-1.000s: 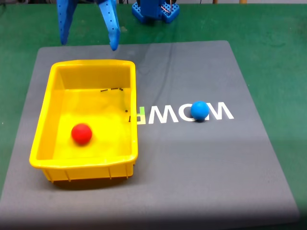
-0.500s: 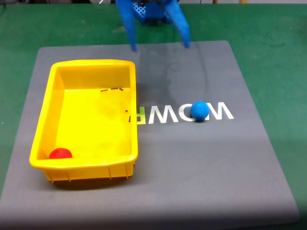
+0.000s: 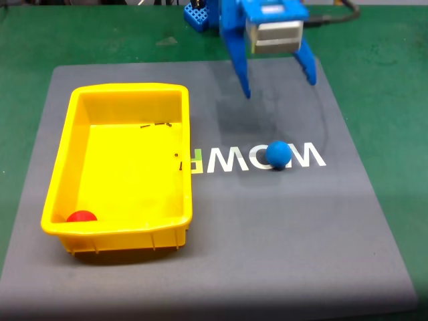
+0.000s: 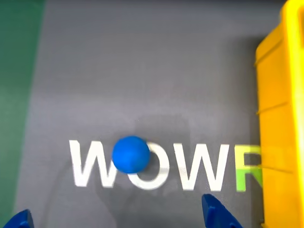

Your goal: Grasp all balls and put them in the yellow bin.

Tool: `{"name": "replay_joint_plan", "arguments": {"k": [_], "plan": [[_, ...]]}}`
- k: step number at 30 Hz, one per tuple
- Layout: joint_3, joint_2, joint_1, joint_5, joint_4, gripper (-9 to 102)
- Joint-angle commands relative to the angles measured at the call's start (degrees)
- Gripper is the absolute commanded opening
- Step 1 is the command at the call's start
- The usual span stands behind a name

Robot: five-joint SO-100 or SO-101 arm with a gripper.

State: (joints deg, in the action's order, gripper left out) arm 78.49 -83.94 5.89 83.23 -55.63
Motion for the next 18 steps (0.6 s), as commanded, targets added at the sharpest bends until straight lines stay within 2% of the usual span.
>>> {"name": "replay_joint_plan", "arguments": {"k": [1, 18], "plan": [[-0.70, 1.41, -0.18, 0.70, 1.93, 39], [-0.97, 11.25, -0.26, 2.46, 7.73, 38]]}}
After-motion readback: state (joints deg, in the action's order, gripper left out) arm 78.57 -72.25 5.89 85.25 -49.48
